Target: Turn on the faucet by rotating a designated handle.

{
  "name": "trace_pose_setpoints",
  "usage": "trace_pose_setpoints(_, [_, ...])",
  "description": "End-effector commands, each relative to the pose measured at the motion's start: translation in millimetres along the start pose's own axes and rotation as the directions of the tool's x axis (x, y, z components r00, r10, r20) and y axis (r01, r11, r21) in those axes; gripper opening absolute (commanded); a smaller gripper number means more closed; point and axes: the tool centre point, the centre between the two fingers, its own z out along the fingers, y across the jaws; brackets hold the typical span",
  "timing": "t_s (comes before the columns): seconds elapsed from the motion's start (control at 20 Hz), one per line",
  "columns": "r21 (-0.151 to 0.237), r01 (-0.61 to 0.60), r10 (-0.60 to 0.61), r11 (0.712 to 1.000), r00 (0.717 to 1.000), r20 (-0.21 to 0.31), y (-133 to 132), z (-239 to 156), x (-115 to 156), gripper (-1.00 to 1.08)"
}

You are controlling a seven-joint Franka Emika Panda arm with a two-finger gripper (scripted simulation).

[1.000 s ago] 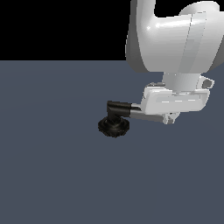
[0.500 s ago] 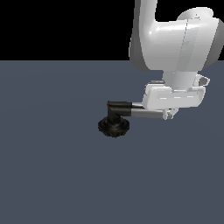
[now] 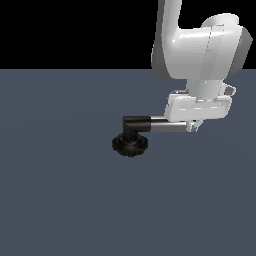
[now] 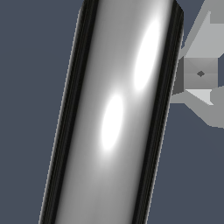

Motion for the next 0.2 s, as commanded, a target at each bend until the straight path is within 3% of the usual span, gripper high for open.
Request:
trace_pose_setpoints(0.0, [-0.004, -0.005, 0.005, 1.0, 1.0, 0.0, 9.6, 1.9, 5.4, -1.0])
trace_pose_setpoints(0.15, [-0.004, -0.006, 0.006, 1.0, 1.0, 0.0, 13.9, 1.9, 9.8, -1.0])
